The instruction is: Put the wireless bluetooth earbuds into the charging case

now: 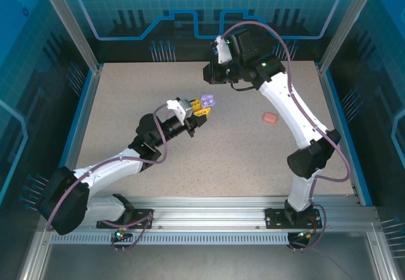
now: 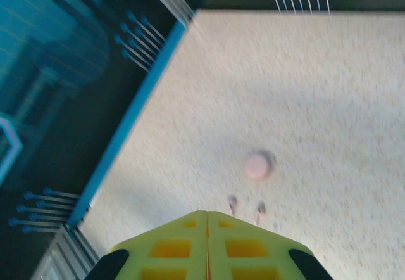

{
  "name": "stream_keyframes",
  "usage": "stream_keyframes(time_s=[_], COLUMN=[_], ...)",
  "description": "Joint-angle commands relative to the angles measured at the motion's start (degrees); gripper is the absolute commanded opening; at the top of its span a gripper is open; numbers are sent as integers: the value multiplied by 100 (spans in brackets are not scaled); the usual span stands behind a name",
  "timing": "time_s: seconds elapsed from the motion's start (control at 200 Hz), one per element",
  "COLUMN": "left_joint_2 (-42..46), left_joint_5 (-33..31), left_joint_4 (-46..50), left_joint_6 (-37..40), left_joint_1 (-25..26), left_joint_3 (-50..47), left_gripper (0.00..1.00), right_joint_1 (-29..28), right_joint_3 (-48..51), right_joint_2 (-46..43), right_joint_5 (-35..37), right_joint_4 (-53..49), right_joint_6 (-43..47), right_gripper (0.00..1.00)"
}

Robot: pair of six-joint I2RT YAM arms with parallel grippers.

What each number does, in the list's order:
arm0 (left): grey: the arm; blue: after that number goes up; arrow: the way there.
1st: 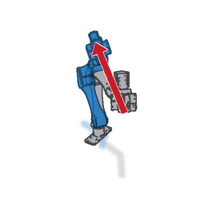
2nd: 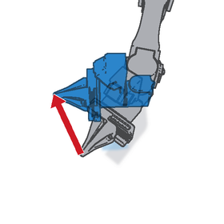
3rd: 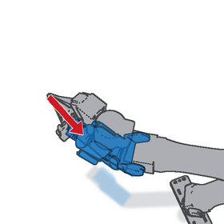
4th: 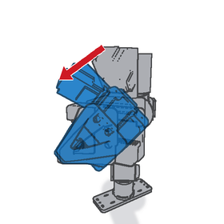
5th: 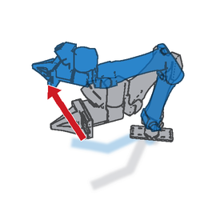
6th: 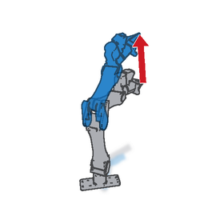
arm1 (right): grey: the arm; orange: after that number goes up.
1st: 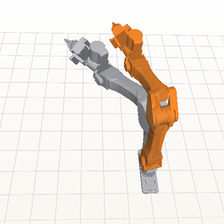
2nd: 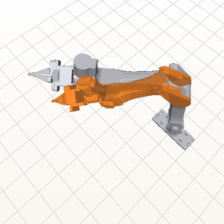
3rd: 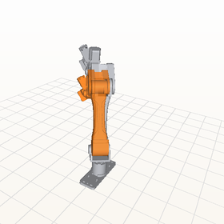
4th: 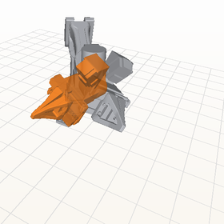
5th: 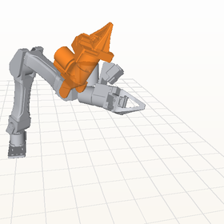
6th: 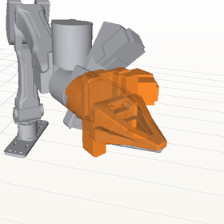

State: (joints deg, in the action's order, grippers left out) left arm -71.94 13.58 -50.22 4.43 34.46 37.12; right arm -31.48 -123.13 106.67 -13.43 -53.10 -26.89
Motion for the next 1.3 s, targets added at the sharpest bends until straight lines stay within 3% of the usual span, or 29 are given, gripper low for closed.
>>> stream_keyframes(time_s=[0.0, 0.375, 0.575, 0.71, 0.785, 0.945, 1.111, 1.296], left_joint_2=[-66, -197, -214, -430, -767, -1728, -2654, -3593], left_joint_5=[94, -38, -131, -193, -115, -125, -98, 74], left_joint_4=[-16, 108, 143, 569, 826, 727, 964, 1642], left_joint_6=[31, 181, 163, -124, -560, -1545, -2365, -3078], left_joint_1=[38, 37, 40, 27, 37, 187, 235, 245], left_joint_3=[233, 425, 442, 578, 725, 917, 1396, 2235], left_gripper=[0, 0, 0, 0, 0, 0, 0, 0], right_joint_1=[-155, -592, -498, 20, 469, 1019, 1118, 1146], right_joint_3=[-223, 955, 1801, 2376, 3025, 4155, 4830, 5245], right_joint_2=[-79, -1067, -1684, -2282, -2745, -3198, -3310, -3280], right_joint_5=[-232, -187, 102, 789, 954, 1332, 1545, 1691], right_joint_4=[-779, -721, -282, 185, 703, 1153, 1310, 1519], right_joint_6=[313, 351, -18, -619, -941, -1123, -1125, -1147], right_gripper=[8, 6, 7, 20, 44, 58, 64, 65])
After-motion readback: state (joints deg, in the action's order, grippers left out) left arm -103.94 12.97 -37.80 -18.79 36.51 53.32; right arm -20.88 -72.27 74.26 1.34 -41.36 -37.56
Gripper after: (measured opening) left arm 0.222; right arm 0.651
